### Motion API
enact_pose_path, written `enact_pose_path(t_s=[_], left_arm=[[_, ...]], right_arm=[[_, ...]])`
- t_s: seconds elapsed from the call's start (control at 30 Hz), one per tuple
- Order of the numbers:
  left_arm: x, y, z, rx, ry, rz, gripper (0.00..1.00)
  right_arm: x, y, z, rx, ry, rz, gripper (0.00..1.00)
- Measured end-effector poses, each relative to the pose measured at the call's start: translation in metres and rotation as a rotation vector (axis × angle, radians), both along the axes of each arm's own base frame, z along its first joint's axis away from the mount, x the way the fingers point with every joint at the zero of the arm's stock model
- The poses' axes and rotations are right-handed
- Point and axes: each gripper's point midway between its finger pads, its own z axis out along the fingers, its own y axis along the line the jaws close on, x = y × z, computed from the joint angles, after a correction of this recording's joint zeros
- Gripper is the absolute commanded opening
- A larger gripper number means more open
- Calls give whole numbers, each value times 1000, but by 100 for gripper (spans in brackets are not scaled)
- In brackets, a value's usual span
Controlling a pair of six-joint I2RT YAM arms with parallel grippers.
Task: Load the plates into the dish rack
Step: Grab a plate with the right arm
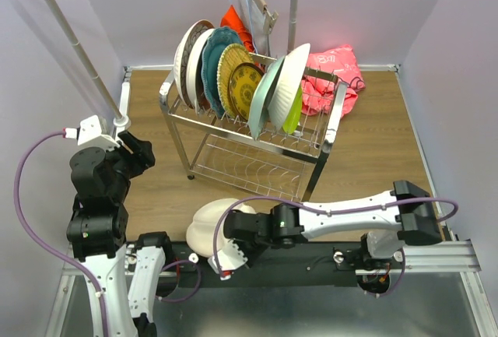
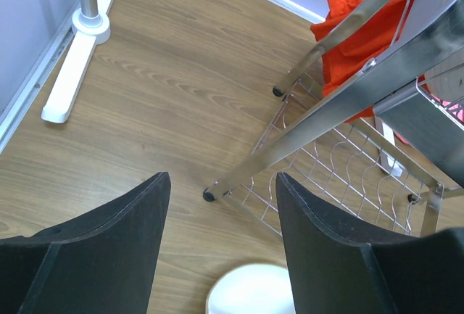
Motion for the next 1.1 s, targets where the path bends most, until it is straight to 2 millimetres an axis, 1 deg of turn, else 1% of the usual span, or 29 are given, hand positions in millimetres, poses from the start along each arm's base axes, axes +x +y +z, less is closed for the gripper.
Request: enact_pose_path(t_s=[0.13, 0.3, 0.47, 0.63, 0.7, 0.73, 0.83, 0.93, 1.0, 1.07, 1.1], left_arm=[[3, 0, 1, 2, 8, -1, 69], [6, 1, -1, 0, 20, -3, 69], [6, 0, 1, -2, 17, -7, 69], [4, -1, 10, 0, -1, -9, 69], [4, -1, 13, 0, -7, -10, 69], [3, -1, 14, 0, -8, -10, 69], [2, -1, 16, 1, -5, -9, 69], [-1, 1, 24, 5, -2, 5, 70], [-4, 6, 41, 16, -23, 36, 69], [-6, 11, 60, 26, -49, 64, 69], [-8, 14, 75, 32, -73, 84, 69]], right_arm=[[-15, -6, 22, 25, 81, 10, 1], [-29, -12, 39, 33, 154, 11, 0], [-33, -11, 54, 56, 184, 5, 1], [-30, -6, 73, 92, 198, -14, 1], [-30, -4, 87, 115, 209, -19, 1], [-31, -2, 100, 139, 222, -20, 1], [-33, 2, 130, 204, 249, -24, 0], [-40, 2, 168, 293, 289, -10, 1], [-46, 1, 194, 355, 319, 8, 1], [-50, -2, 212, 395, 339, 22, 1], [-52, -3, 219, 408, 347, 29, 1]])
